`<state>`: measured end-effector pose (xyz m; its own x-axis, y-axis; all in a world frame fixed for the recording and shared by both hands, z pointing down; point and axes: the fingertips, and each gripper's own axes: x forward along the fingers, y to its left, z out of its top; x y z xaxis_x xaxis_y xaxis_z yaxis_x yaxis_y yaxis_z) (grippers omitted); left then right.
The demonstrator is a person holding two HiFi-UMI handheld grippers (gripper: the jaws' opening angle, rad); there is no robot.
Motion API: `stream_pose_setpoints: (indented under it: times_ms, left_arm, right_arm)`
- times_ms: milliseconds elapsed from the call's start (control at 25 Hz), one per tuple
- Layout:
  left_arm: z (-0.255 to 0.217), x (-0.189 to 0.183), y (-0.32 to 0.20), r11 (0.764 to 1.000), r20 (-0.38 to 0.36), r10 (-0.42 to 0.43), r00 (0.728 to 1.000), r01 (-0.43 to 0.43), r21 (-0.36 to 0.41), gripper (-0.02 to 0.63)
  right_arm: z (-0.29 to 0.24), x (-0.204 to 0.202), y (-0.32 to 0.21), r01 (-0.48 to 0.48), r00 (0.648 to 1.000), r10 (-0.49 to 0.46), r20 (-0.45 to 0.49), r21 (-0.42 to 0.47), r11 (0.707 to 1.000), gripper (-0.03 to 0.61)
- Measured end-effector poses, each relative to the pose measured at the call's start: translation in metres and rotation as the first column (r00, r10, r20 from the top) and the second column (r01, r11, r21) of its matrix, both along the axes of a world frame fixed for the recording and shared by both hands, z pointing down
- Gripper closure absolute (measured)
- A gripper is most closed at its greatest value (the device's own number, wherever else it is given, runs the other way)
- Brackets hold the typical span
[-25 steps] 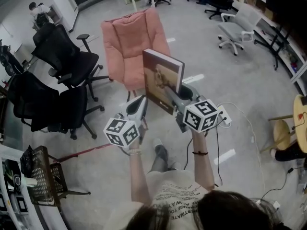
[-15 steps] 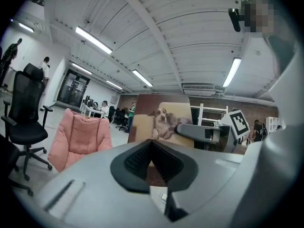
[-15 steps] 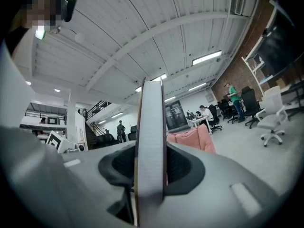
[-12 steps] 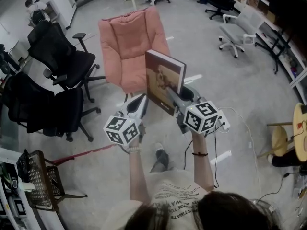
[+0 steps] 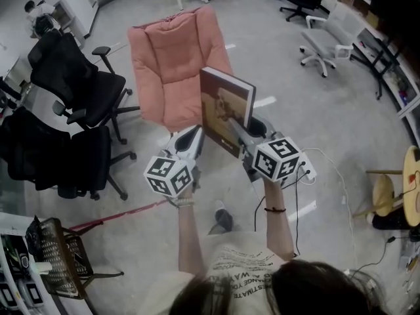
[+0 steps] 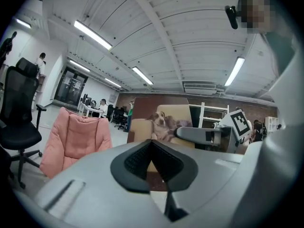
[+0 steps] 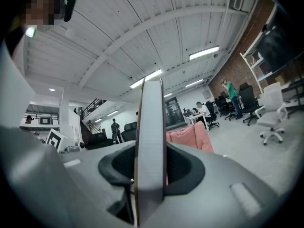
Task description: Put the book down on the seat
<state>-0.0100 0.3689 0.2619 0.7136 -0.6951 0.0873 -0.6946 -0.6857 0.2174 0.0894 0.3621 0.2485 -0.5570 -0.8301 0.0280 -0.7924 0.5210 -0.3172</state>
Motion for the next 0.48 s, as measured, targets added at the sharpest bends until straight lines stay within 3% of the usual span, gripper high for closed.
stream_pose_setpoints:
  times_ms: [480]
  left_arm:
    - [-0.009, -0.018, -0.082, 0.999, -0.017, 0.022, 1.0, -0.022, 0.033, 0.626]
  right_arm:
    - [0.0, -0.015, -0.078, -0.022, 1.0, 0.022, 0.003, -0.002, 1.0, 0.431]
